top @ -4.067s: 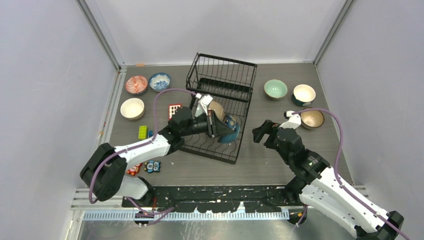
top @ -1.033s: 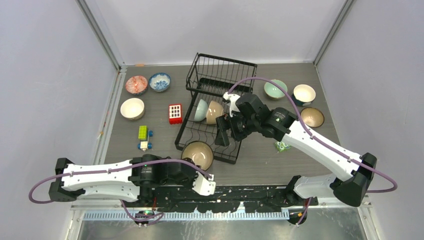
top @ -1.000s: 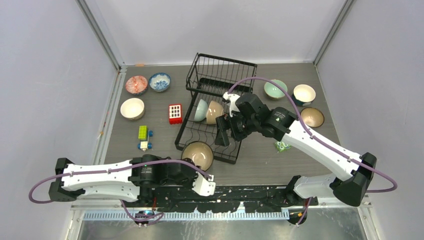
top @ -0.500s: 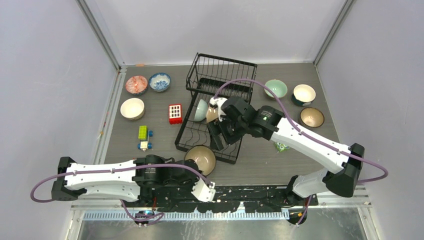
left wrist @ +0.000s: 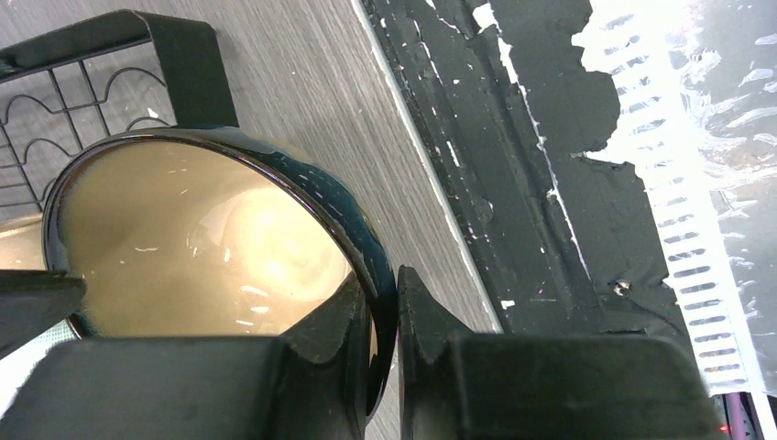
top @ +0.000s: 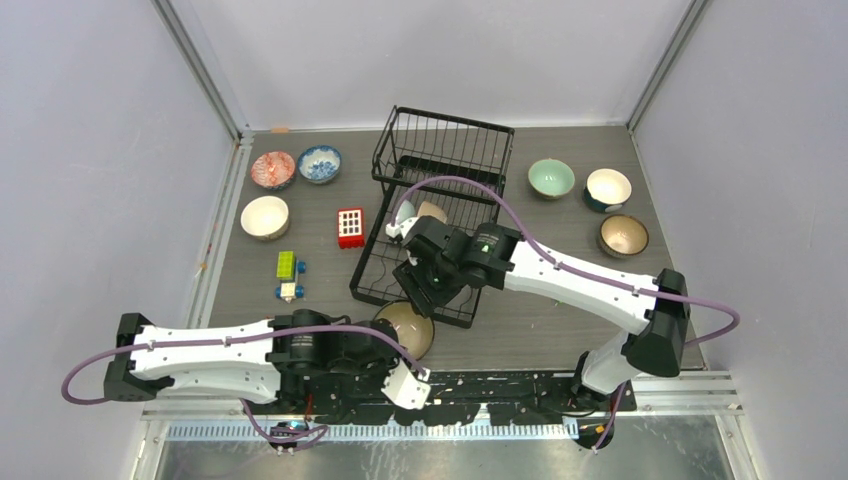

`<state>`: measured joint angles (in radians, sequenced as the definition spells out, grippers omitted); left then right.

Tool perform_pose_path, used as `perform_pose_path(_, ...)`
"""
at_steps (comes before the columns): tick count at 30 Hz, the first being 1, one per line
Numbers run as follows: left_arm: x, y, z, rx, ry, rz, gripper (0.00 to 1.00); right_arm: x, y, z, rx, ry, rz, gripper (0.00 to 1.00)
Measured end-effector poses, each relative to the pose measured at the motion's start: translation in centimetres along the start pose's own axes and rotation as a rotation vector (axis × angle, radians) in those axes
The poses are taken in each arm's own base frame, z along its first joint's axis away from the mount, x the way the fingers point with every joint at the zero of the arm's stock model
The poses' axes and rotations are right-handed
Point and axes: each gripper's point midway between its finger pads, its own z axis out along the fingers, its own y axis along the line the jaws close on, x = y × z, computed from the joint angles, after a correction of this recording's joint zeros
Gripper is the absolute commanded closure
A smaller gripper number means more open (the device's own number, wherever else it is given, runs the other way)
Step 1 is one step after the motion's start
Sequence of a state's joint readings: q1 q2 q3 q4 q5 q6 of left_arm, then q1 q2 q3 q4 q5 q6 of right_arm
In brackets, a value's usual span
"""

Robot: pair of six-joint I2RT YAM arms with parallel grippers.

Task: Unload the bowls from the dish rack
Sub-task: Place the bowl at the center of the board.

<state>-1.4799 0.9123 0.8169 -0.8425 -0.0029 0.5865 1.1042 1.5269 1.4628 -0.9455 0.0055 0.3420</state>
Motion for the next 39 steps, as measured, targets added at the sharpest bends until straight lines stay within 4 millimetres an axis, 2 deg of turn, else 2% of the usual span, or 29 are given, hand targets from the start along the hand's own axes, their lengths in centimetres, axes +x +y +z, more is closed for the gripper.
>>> perform_pose_path(8,-0.3,0.0,-0.1,0.000,-0.009,-0.002,1.00,0.7,-0.3,1.4,0.053,0.033,-0.021,0.45)
perform_pose_path(17,-0.8,0.3,-0.4,-0.008,-0.023,-0.005,1.00,0.8,0.5,2.0,0.047,0.034,-0.041,0.54)
perform_pose_path(31,-1.5,0.9,-0.9,-0.039,-0.057,-0.027,1.00,1.4,1.6,3.1,0.028,0.051,-0.039,0.54)
perform_pose_path(39,-1.5,1.0,-1.0,-0.046,-0.059,-0.029,1.00,1.6,1.7,3.3,0.020,0.058,-0.033,0.62)
